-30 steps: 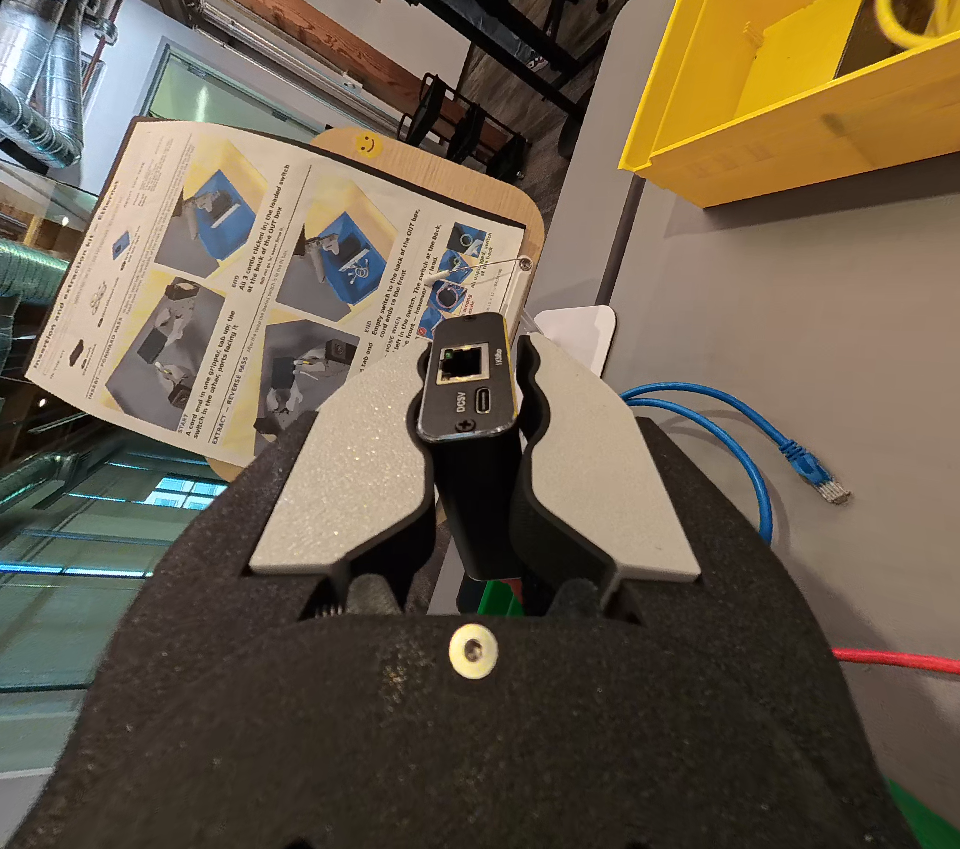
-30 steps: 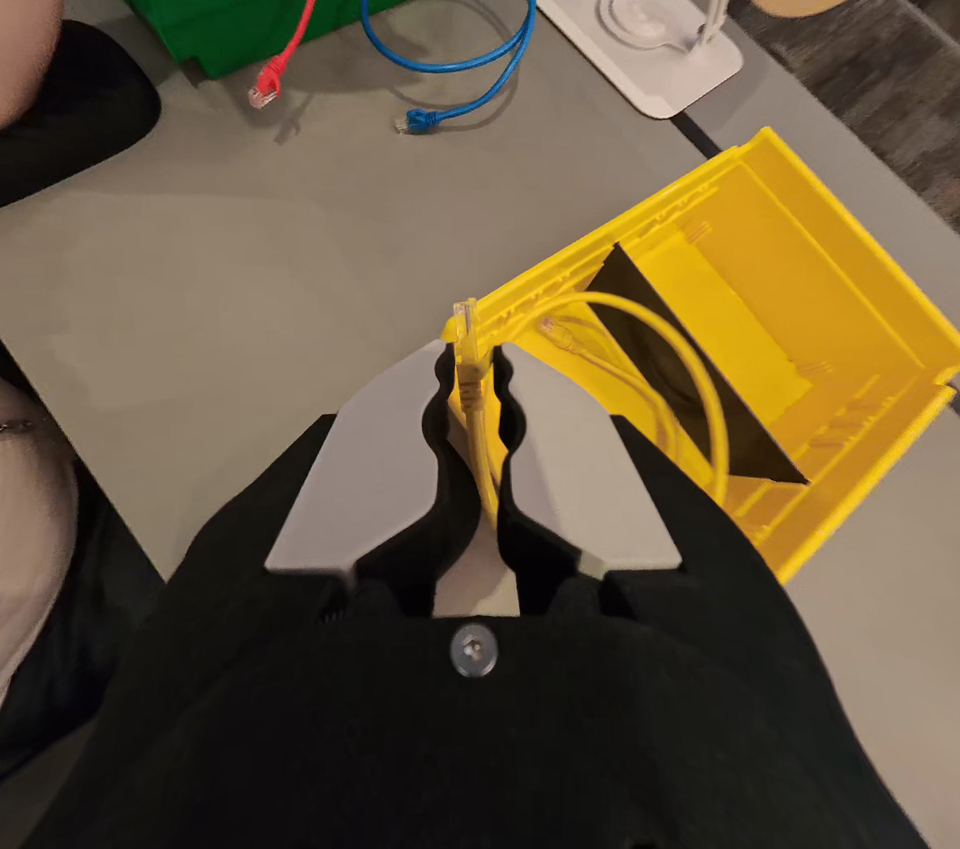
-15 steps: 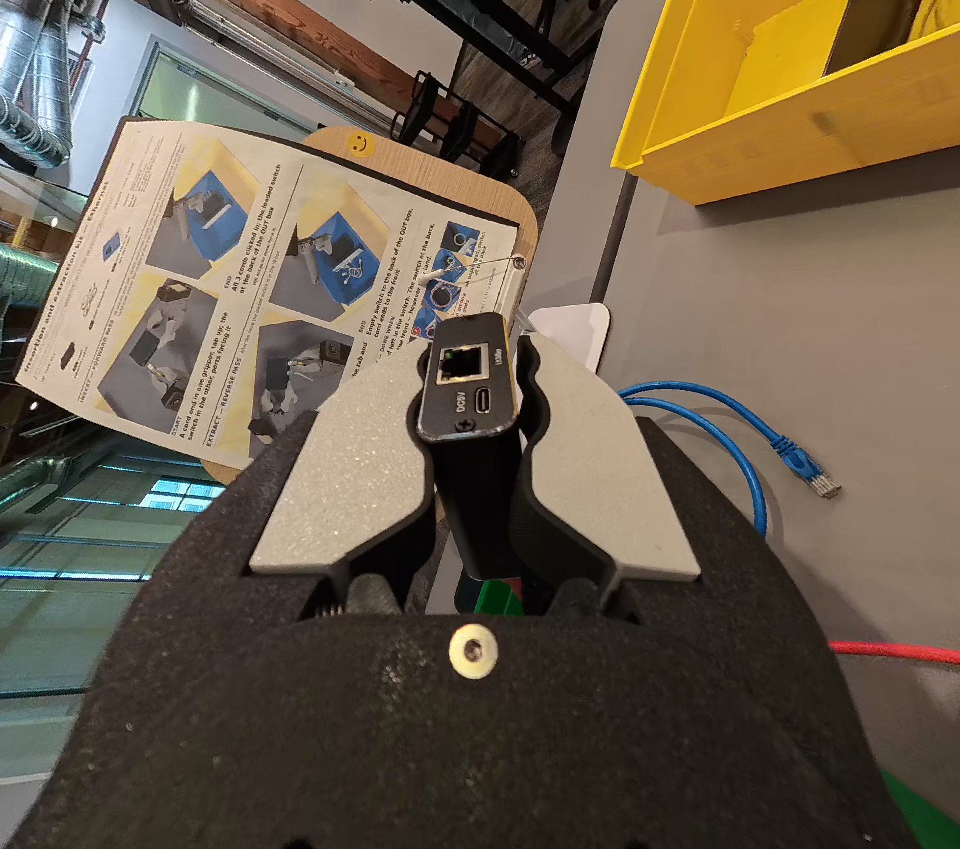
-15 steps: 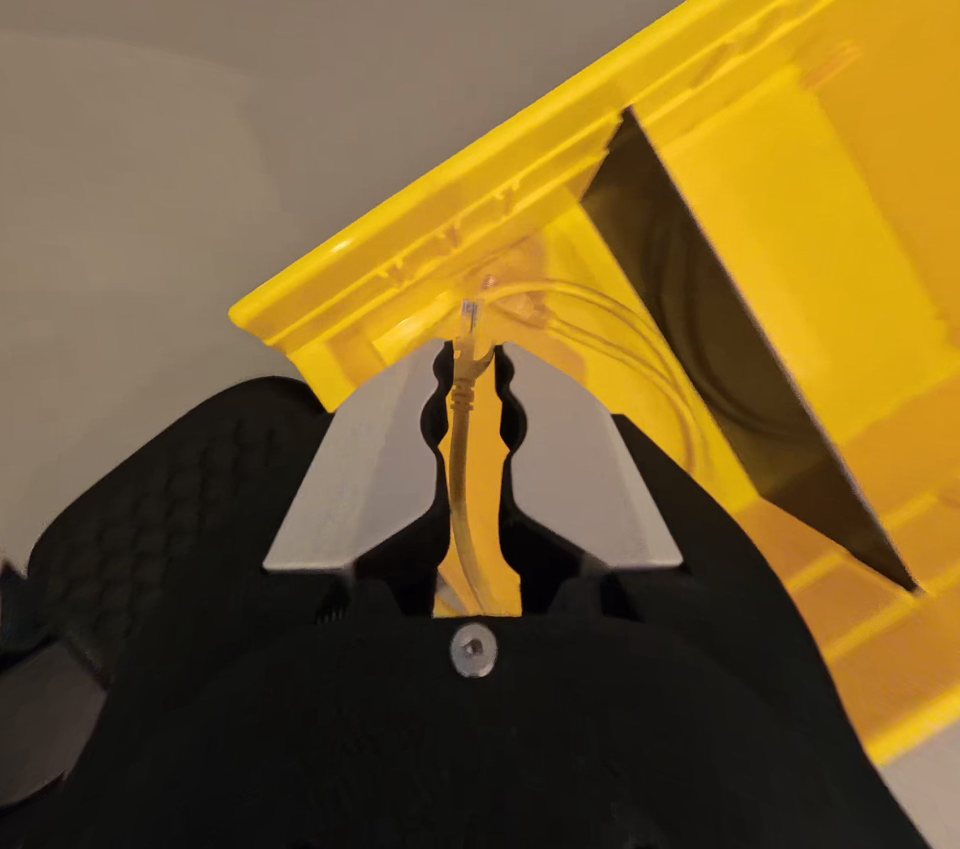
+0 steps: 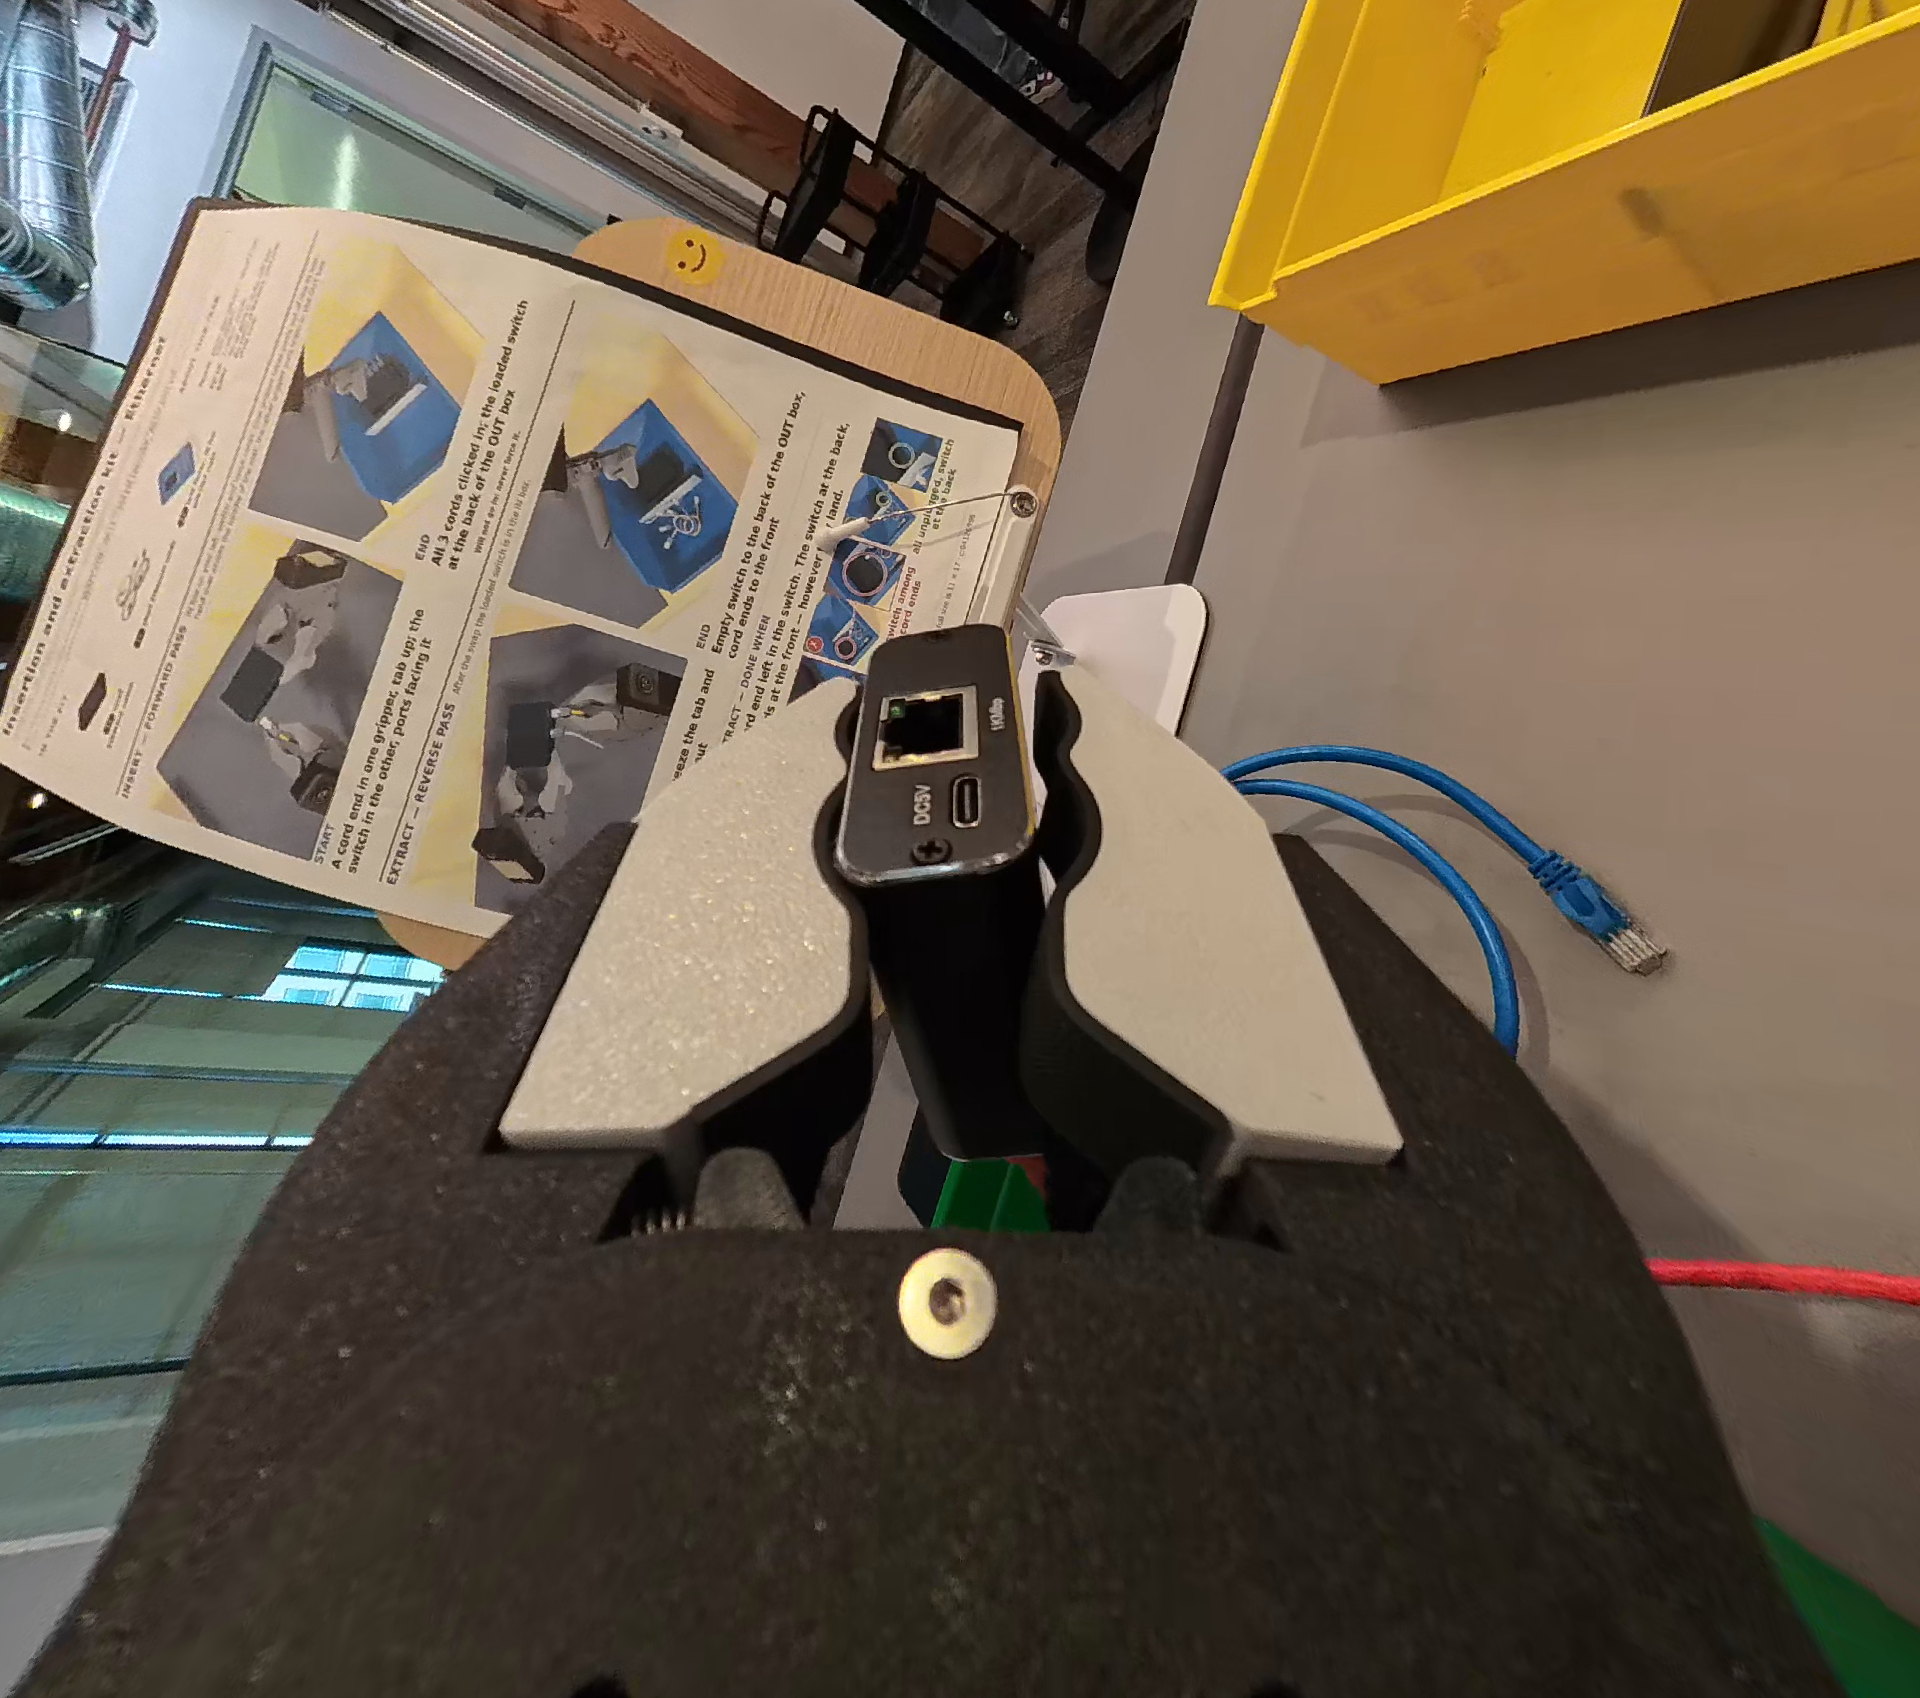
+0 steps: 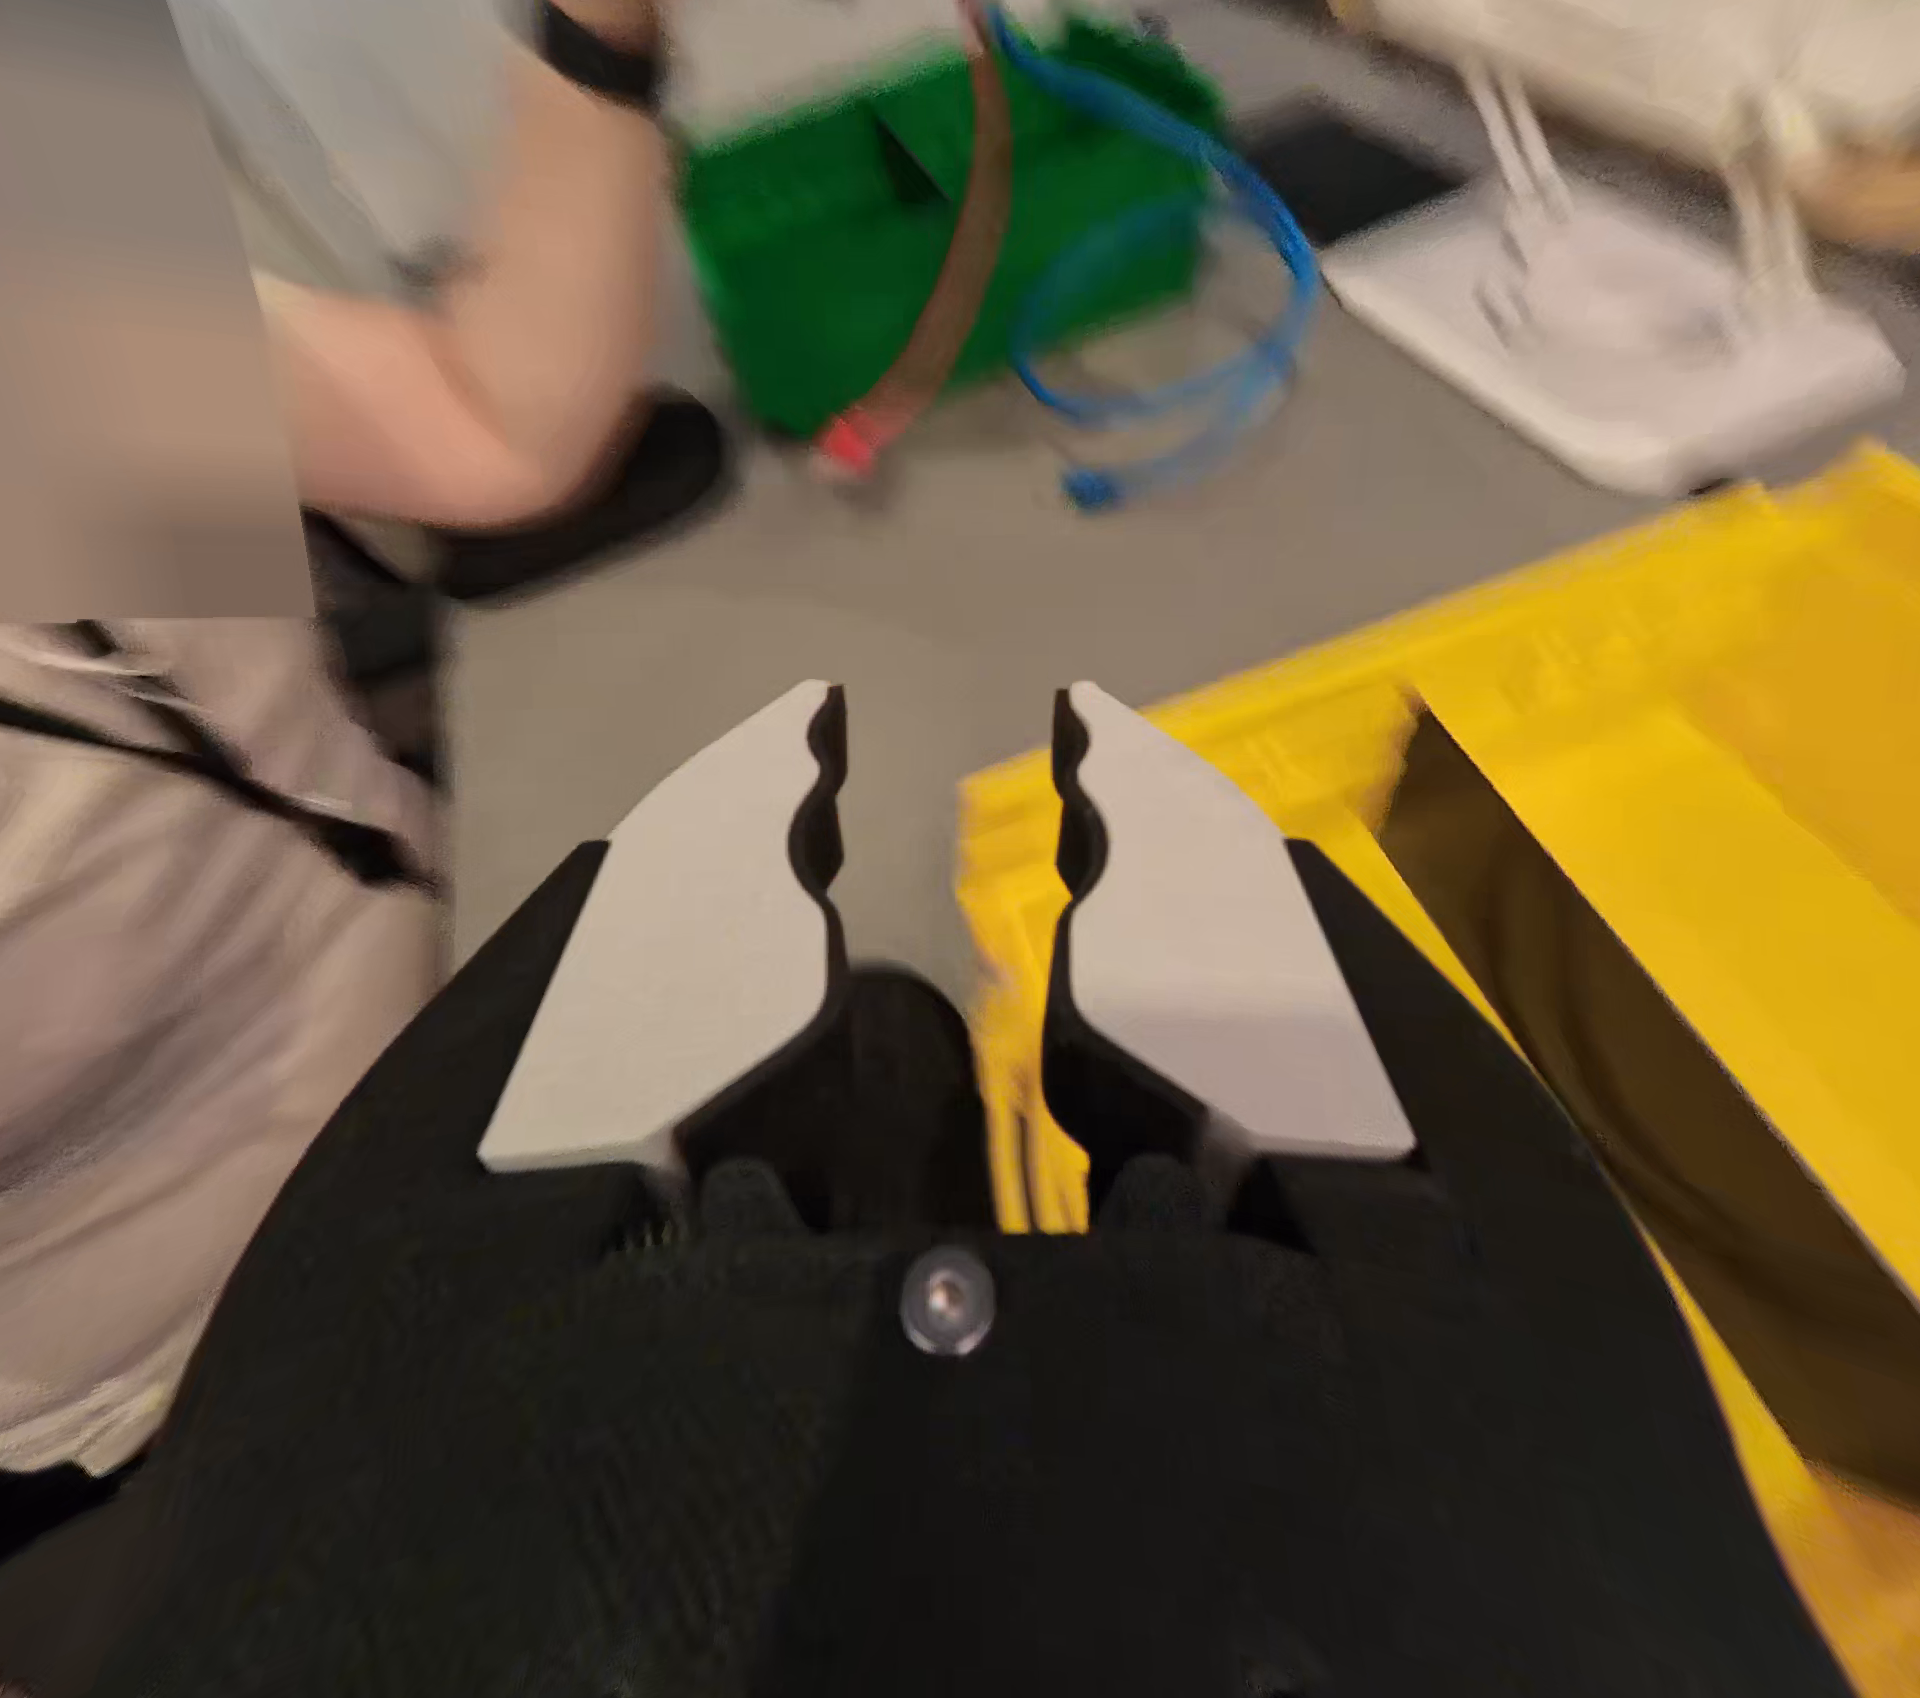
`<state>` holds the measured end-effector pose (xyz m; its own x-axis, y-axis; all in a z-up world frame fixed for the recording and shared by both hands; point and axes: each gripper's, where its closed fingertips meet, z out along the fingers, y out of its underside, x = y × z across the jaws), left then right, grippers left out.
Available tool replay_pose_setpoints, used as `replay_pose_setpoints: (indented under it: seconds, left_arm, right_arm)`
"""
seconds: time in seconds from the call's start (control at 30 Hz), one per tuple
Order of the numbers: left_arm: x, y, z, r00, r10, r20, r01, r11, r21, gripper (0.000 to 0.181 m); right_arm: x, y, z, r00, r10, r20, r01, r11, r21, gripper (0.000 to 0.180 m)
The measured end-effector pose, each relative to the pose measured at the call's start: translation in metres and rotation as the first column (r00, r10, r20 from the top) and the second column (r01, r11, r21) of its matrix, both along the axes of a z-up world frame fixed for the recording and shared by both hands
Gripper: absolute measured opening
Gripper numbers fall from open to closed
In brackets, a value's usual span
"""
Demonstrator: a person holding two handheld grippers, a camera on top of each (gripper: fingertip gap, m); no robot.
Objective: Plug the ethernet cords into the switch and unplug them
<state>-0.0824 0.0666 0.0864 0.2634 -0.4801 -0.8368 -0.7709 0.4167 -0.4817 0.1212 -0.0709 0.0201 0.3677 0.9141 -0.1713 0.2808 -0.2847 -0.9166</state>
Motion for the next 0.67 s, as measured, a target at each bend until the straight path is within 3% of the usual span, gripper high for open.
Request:
replay_pose_setpoints:
  seconds: [0.03, 0.1, 0.17, 0.23, 0.43, 0.67]
  left_arm:
    - [0.000, 0.000, 0.000, 1.000, 0.001, -0.002, -0.001, 1.000, 0.000, 0.029]
    - [0.000, 0.000, -0.001, 1.000, 0.003, -0.004, -0.003, 1.000, -0.003, 0.029]
    - [0.001, 0.001, -0.002, 1.000, 0.005, -0.009, -0.005, 1.000, -0.006, 0.029]
    - [0.002, 0.001, -0.005, 1.000, 0.007, -0.020, -0.007, 1.000, -0.008, 0.029]
    - [0.008, -0.001, -0.005, 1.000, -0.003, -0.031, 0.003, 1.000, 0.002, 0.029]
    - [0.010, -0.009, 0.001, 1.000, -0.023, -0.014, 0.023, 1.000, 0.010, 0.029]
  right_arm:
    - [-0.008, -0.019, 0.031, 0.977, 0.111, -0.181, -0.103, 0.993, 0.053, 0.039]
    - [-0.011, -0.060, 0.095, 0.792, 0.333, -0.512, -0.273, 0.943, 0.191, 0.038]
    - [-0.006, -0.091, 0.132, 0.599, 0.480, -0.641, -0.370, 0.876, 0.311, 0.038]
    - [-0.011, -0.107, 0.145, 0.510, 0.572, -0.642, -0.416, 0.818, 0.398, 0.038]
    - [-0.044, -0.125, 0.153, 0.381, 0.726, -0.573, -0.516, 0.681, 0.520, 0.039]
    - [-0.074, -0.098, 0.162, 0.294, 0.783, -0.548, -0.521, 0.612, 0.596, 0.043]
